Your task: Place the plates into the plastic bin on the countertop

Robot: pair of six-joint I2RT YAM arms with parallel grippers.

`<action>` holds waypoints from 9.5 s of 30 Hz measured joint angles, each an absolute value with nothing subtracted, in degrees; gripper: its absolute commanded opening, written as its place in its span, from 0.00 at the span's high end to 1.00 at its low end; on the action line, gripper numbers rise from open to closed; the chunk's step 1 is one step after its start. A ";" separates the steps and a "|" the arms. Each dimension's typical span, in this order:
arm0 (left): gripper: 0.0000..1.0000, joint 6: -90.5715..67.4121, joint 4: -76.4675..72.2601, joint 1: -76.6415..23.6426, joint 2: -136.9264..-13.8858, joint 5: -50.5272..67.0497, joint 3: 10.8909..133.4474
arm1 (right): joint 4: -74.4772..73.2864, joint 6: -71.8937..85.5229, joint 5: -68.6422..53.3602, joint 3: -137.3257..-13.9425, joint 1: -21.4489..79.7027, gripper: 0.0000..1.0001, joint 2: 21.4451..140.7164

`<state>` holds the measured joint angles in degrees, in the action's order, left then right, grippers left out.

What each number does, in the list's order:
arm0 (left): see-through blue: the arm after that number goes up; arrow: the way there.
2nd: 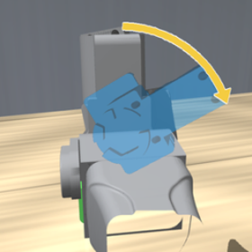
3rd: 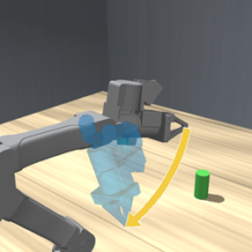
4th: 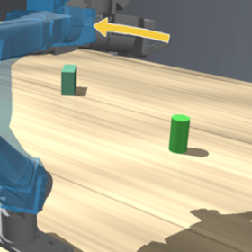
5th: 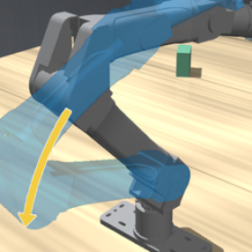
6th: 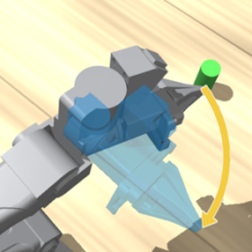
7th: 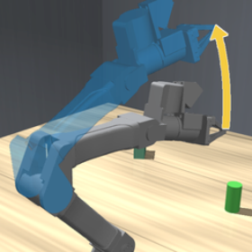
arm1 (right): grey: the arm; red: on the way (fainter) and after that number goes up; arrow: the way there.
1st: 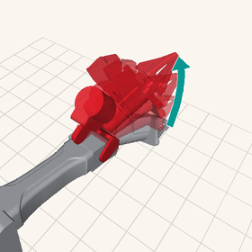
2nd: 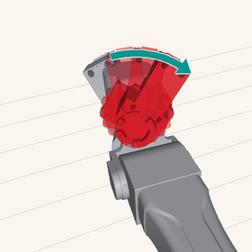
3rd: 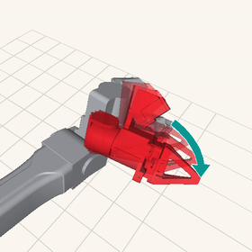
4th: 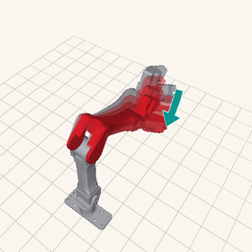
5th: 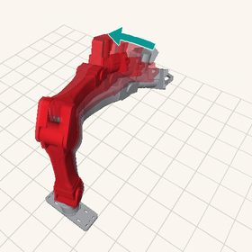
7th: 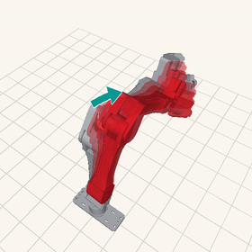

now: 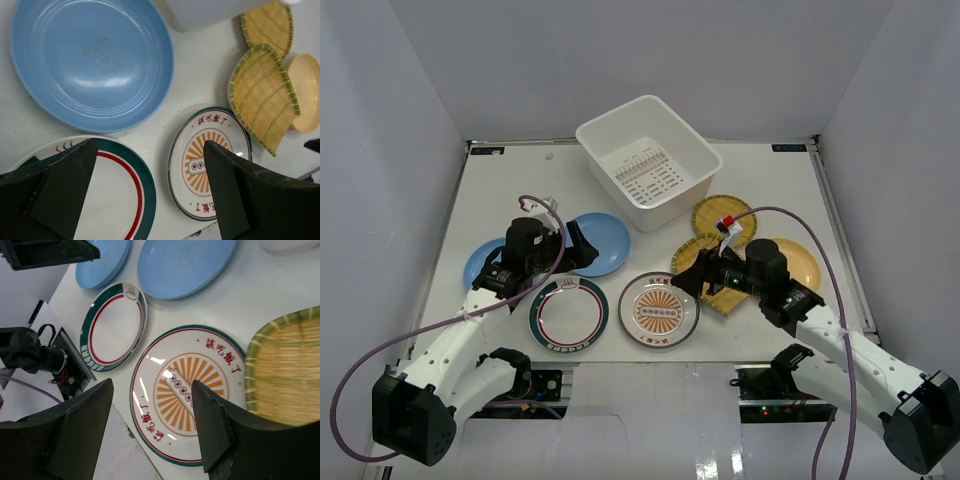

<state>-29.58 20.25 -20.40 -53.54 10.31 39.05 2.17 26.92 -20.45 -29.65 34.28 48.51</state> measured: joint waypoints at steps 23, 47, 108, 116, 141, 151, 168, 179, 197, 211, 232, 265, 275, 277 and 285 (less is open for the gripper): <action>0.24 -31.48 21.10 -9.78 -88.14 -7.01 54.52 | 8.49 51.33 -2.76 -2.85 46.74 0.38 33.34; 1.00 -28.97 16.01 -8.32 -97.10 -1.13 58.57 | 8.16 54.28 3.92 -2.94 48.14 0.41 39.07; 0.04 -30.00 18.39 -14.33 -76.71 7.16 77.76 | 0.75 30.04 0.91 -79.77 23.29 0.92 94.30; 0.08 -32.62 33.80 -15.07 -59.35 5.72 50.35 | -0.27 30.94 -0.97 -89.69 24.18 0.68 108.14; 0.04 -53.01 62.78 -15.07 -53.32 -17.50 47.24 | 18.13 32.91 -7.66 -41.87 54.74 0.30 80.07; 0.02 -64.60 49.67 -12.97 -51.75 -23.07 34.74 | 32.27 46.61 -12.32 -38.24 56.97 0.32 98.74; 0.02 -77.49 38.17 -5.34 -46.13 -27.97 21.06 | 42.68 58.65 -11.77 -33.26 58.74 0.92 99.35; 0.37 -78.26 23.14 -2.92 -52.90 -30.87 18.65 | 27.81 48.60 -13.61 -40.77 38.61 0.92 71.24; 1.00 -61.56 18.55 -2.26 -43.29 -17.06 17.80 | 4.19 25.15 7.16 -87.59 26.83 0.89 110.37; 1.00 -48.36 10.66 -7.16 -61.12 0.49 57.52 | -3.33 22.85 4.08 -93.45 27.16 0.41 110.91; 0.34 -30.13 29.54 -18.87 -118.98 -0.82 109.78 | 6.98 28.93 -13.65 -33.54 -6.37 0.43 71.40; 0.02 -51.90 -2.79 -48.90 -90.76 11.90 44.16 | 16.51 31.18 -26.83 -49.58 -9.91 0.92 100.31; 0.80 -56.82 -14.13 -50.33 -109.19 5.85 56.10 | 18.28 31.64 -24.34 -45.45 -10.02 0.92 93.62; 1.00 -59.35 -15.18 -50.22 -110.08 5.28 55.92 | 18.04 31.73 -24.01 -44.34 -10.04 0.92 91.98; 1.00 -56.55 -13.02 -51.24 -99.24 5.61 47.90 | 15.03 32.01 -22.35 -46.50 -10.04 0.92 79.50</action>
